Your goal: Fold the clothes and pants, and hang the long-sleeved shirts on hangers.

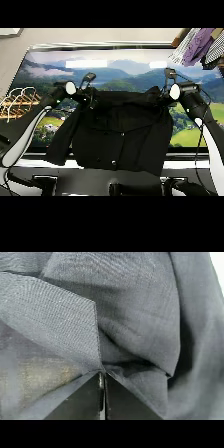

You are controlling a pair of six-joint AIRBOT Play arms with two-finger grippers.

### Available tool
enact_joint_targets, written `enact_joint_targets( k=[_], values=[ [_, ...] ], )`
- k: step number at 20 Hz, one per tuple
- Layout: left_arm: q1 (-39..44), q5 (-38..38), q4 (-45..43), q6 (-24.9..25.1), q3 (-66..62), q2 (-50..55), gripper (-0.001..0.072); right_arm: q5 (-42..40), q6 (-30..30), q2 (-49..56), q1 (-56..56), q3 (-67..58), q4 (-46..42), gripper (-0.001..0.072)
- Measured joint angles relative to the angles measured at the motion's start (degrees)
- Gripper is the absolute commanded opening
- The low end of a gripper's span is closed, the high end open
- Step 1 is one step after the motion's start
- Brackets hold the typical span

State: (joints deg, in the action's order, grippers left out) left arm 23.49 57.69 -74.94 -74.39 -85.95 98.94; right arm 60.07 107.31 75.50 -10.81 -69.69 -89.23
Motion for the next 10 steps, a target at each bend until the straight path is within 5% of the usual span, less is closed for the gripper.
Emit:
enact_joint_targets(
  k=[4,5,6,7,10],
  values=[
    [2.3,-1.5,-1.2,0.3,0.0,2.7,0.0546,0.2,0.3,0.0,0.0,0.0,1.2,0.0044],
    [2.5,-2.2,-1.5,-0.2,0.0,3.2,0.0476,0.3,0.4,0.0,0.0,0.0,1.3,0.0044],
    [2.7,-2.9,-1.8,-1.2,0.0,3.7,0.0316,0.5,0.4,0.0,0.0,0.0,1.5,0.0044],
    [2.8,-4.1,-2.4,-2.5,0.0,4.2,0.0038,0.5,0.5,0.0,0.0,0.0,1.7,0.0044],
    [2.8,-5.3,-3.6,-6.0,-0.5,5.1,0.003,0.6,2.4,-0.1,0.0,0.0,2.8,0.0044]
  ],
)
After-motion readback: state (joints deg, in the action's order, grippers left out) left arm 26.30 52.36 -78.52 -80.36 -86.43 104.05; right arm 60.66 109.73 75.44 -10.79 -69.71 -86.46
